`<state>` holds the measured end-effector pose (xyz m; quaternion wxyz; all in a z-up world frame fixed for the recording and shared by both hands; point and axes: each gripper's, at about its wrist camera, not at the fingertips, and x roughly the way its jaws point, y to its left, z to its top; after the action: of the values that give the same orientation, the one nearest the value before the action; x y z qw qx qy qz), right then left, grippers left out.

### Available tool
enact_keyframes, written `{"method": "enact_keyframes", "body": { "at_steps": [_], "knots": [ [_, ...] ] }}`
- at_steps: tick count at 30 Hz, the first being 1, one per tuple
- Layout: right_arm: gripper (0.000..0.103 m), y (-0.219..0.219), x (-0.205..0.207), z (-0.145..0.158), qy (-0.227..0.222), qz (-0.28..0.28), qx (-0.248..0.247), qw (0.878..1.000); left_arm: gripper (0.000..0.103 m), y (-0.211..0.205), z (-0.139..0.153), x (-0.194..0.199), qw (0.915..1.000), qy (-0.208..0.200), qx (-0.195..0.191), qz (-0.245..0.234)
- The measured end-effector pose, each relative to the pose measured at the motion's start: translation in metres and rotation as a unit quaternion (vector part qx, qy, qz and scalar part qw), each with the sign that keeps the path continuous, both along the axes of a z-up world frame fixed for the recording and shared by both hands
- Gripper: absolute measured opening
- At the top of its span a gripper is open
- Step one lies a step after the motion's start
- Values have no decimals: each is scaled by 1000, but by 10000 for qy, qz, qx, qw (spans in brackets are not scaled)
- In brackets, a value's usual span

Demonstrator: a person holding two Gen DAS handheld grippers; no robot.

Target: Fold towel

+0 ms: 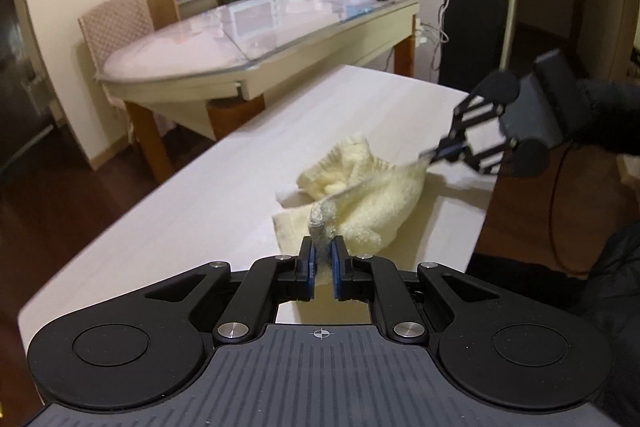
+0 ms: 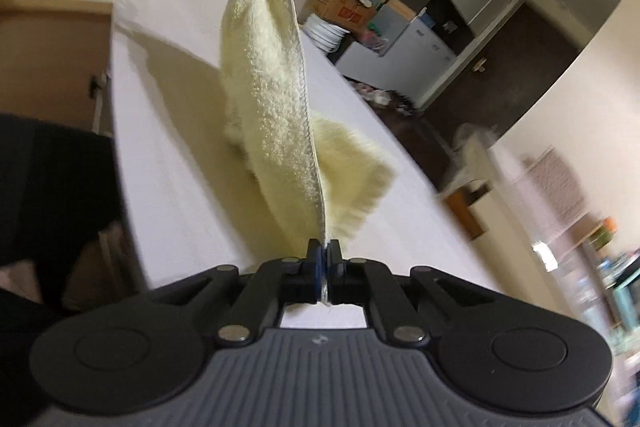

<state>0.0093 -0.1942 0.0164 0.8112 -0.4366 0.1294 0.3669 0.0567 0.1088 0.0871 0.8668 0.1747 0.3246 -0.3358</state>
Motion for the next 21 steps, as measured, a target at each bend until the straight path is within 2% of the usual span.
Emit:
{"method": "enact_keyframes", "body": {
  "at_steps": [4, 8, 9, 10, 11, 12, 14, 15, 16, 17, 18, 19, 21],
  "knots": [
    [3, -19, -23, 13, -11, -341, -262, 9991, 8, -20, -16, -13, 9988, 251, 48, -421],
    [4, -23, -53, 10, 403, -383, -349, 9978, 8, -34, -46, -24, 9962, 596, 164, -610],
    [8, -22, -57, 7, 526, -409, -348, 9972, 8, -35, -51, -25, 9958, 653, 174, -613],
    [19, -21, -59, 3, 587, -448, -366, 9966, 8, -36, -55, -25, 9955, 700, 183, -610],
    [24, -20, -62, 2, 598, -453, -381, 9965, 8, -36, -59, -25, 9952, 747, 192, -607],
    [24, -19, -64, 2, 690, -389, -346, 9963, 8, -36, -59, -25, 9949, 778, 182, -611],
    [31, -27, -68, 9, 975, -325, -78, 9947, 10, -34, -55, -27, 9945, 830, 147, -627],
    [34, -30, -66, 19, 1224, -274, 301, 9916, 12, -33, -54, -27, 9942, 856, 129, -635],
    [40, -34, -61, 29, 1447, -248, 694, 9867, 21, -32, -52, -28, 9940, 882, 112, -643],
    [45, -38, -56, 38, 1665, -223, 1086, 9798, 35, -31, -51, -29, 9937, 907, 94, -651],
    [46, -39, -51, 45, 1782, -242, 1348, 9744, 40, -29, -49, -30, 9934, 933, 77, -659],
    [46, -39, -43, 51, 1914, -253, 1594, 9681, 44, -28, -47, -30, 9931, 959, 59, -667],
    [51, -35, -23, 59, 2151, -324, 1924, 9569, 45, -24, -46, -29, 9930, 1006, 2, -620]
  ]
}}
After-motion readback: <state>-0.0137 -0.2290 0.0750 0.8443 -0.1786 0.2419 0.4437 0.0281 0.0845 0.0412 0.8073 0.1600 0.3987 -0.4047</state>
